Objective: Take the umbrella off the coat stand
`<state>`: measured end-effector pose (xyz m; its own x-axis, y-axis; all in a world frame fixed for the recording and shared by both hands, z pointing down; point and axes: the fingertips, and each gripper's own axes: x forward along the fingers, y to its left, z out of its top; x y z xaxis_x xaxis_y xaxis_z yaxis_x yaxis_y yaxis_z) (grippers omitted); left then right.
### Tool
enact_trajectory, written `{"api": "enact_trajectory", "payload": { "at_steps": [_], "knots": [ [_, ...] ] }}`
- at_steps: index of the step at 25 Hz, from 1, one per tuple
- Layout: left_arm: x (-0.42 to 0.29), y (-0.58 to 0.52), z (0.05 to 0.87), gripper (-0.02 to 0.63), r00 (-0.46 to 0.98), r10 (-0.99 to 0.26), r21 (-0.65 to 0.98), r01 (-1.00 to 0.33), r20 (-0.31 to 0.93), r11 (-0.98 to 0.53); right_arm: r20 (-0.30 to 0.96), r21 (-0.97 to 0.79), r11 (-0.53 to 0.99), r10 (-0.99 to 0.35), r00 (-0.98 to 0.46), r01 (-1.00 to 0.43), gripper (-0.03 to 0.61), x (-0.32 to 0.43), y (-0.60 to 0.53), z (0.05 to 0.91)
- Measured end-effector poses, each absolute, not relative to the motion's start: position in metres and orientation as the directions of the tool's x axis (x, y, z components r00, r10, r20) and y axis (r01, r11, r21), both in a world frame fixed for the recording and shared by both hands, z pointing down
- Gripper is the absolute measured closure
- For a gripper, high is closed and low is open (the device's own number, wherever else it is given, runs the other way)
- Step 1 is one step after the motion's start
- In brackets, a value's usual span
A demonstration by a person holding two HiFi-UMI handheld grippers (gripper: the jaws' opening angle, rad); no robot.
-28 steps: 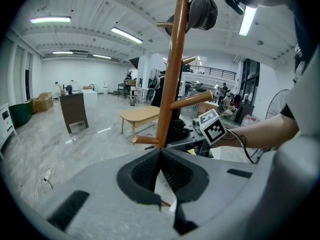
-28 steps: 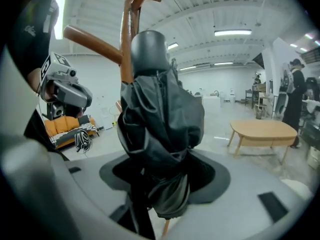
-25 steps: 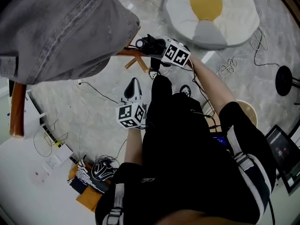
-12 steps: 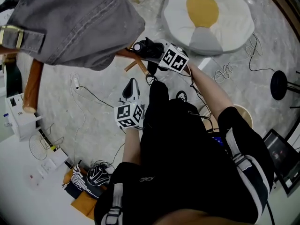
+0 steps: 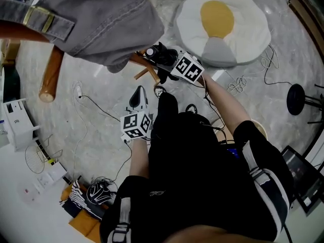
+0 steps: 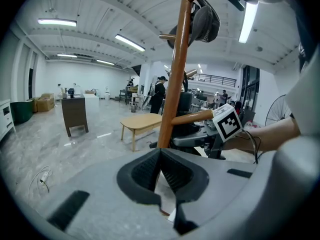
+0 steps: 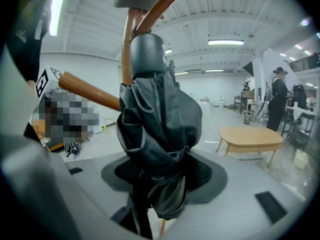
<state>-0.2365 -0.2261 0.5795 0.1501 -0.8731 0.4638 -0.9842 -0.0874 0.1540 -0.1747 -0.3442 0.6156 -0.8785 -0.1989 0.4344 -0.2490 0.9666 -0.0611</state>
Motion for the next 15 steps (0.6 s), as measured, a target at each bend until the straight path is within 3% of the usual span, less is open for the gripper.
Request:
{"api": "enact_trajectory", "payload": {
  "at_steps": [15],
  "knots": [
    [-0.228,-0.228,0.574,0.614,0.170,-0.878,0.152,-0.982,0.448,-0.112,0.400,-0.070,0.946,-0.265,-0.877,-0.318,0.339,-0.160,-0.358,0.593]
  ]
}}
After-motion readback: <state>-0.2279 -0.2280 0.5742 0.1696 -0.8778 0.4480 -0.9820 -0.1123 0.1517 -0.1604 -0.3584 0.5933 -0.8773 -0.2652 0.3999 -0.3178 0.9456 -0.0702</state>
